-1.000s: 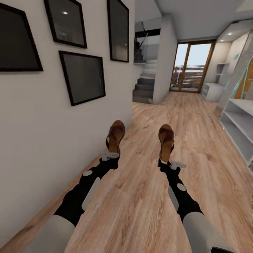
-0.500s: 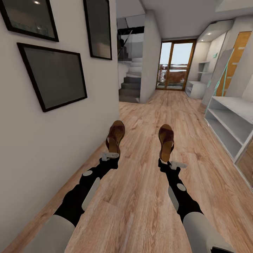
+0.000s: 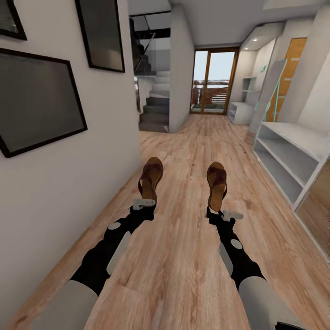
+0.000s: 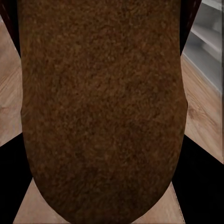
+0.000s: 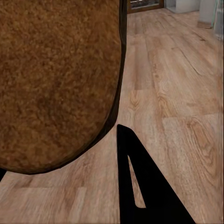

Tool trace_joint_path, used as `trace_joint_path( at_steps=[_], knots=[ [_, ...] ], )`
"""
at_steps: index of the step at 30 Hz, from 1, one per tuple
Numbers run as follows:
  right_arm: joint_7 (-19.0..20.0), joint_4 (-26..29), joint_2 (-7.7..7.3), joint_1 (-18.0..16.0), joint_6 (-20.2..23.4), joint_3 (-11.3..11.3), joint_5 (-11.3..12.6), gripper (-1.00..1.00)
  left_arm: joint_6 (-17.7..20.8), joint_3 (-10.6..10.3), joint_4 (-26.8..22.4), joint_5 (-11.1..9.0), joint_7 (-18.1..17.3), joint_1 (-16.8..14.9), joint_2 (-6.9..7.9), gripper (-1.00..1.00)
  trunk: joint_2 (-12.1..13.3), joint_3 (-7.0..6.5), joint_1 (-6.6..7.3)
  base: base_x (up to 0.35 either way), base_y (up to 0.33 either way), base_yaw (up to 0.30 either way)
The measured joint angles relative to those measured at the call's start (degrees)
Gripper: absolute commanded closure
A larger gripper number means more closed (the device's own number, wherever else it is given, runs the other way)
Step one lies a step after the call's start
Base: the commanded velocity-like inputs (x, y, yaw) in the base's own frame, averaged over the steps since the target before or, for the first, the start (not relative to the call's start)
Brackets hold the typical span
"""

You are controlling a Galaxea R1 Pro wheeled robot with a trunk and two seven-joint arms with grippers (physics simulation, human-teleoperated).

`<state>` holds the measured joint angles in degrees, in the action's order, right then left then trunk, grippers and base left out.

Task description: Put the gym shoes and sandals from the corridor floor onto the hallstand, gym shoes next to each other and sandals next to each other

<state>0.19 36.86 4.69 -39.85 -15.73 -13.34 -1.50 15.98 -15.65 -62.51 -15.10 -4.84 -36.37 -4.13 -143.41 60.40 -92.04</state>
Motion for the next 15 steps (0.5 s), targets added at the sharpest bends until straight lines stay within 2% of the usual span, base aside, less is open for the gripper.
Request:
trace_joint_path(
  at_steps=[4, 11, 15],
  knots=[
    [0.0, 0.0, 0.00, 0.0, 0.0, 0.0, 0.0, 1.00, 0.0, 0.0, 0.0, 0.0, 0.0, 0.0, 0.00, 1.00, 0.0, 0.13, 0.00, 0.293, -0.151, -0.155],
    [0.0, 0.0, 0.01, 0.0, 0.0, 0.0, 0.0, 1.00, 0.0, 0.0, 0.0, 0.0, 0.0, 0.0, 0.01, 1.00, 0.0, 0.15, 0.00, 0.292, -0.153, -0.036],
    [-0.1, 0.0, 0.00, 0.0, 0.0, 0.0, 0.0, 1.00, 0.0, 0.0, 0.0, 0.0, 0.0, 0.0, 0.00, 1.00, 0.0, 0.15, 0.00, 0.292, -0.146, -0.200]
  ],
)
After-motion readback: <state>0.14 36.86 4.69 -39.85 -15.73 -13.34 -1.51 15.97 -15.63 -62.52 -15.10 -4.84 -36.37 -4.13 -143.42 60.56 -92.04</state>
